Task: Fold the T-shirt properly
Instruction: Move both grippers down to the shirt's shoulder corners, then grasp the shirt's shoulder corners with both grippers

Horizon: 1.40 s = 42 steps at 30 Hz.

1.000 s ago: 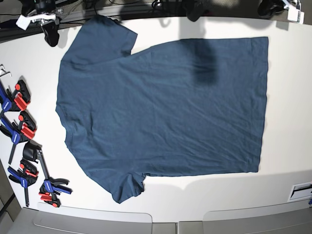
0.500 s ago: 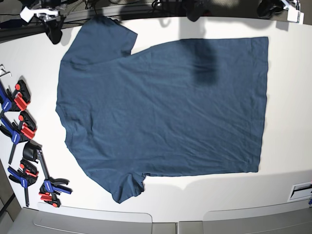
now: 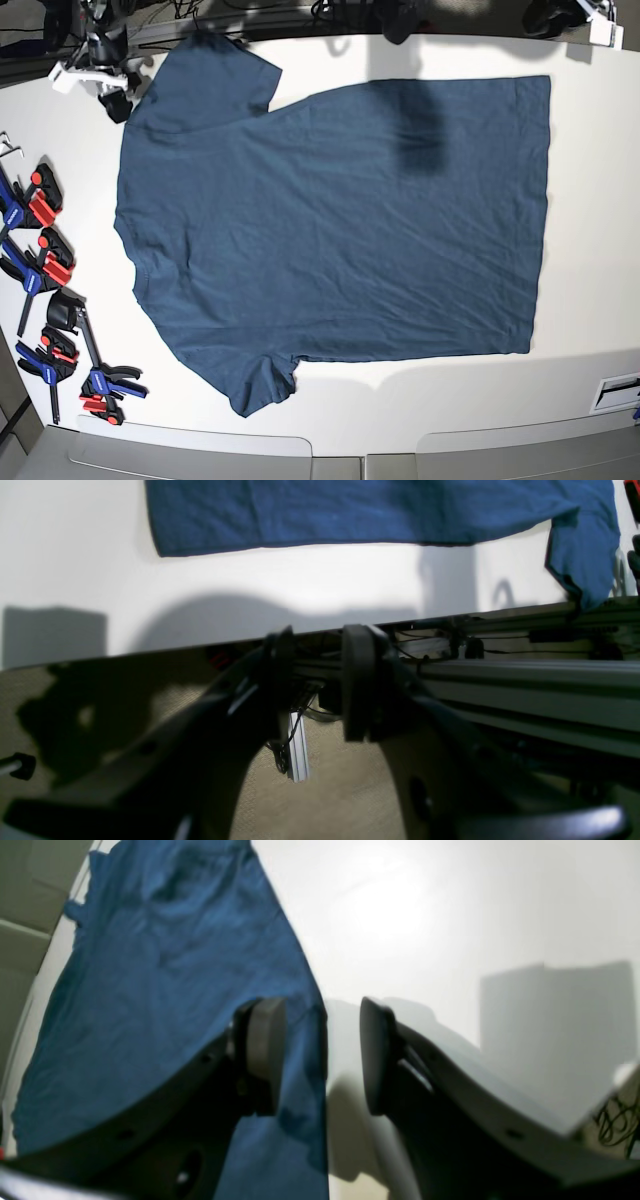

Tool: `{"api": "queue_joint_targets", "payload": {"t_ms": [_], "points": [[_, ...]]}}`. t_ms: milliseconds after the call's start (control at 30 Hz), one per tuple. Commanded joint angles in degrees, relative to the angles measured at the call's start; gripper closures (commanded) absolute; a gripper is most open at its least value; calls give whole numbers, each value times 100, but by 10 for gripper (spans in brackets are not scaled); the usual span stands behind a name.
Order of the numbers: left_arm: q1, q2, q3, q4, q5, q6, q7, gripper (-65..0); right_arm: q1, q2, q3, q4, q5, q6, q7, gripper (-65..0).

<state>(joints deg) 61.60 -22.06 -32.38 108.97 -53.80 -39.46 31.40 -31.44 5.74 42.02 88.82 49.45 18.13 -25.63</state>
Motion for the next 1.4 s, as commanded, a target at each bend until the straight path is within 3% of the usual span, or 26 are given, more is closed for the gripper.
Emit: {"api": "queue_joint_targets", "payload": {"t_ms": [0,700,767,867,1033,1200,1367], "points": [[94,-48,-57,63,-94,-54,-96,-153,2,74,28,50,22,37,92,-229],[-20,-48,-57,63,-94,-54,-96,-166,380,236,-684,-527,-313,50,76,-226],[-20,-48,-57,63,-94,-54,-98,-173,380,236,-684,-527,-407,50,81,-168],[-76,-46,-57,63,-87,-54,-94,-208,380,236,-684,-527,-592,50,116,0],[-356,-50,-59,63,-70,-54,70,-266,380,236,-684,-527,-743,52,111,0],[-894,-50,-59,61,-24,-54,605,-271,380,234,-684,-527,-901,52,114,0],[-1545,-74,-59,44,595,658,656,-271,380,236,-684,-527,-901,55,114,0]]}}
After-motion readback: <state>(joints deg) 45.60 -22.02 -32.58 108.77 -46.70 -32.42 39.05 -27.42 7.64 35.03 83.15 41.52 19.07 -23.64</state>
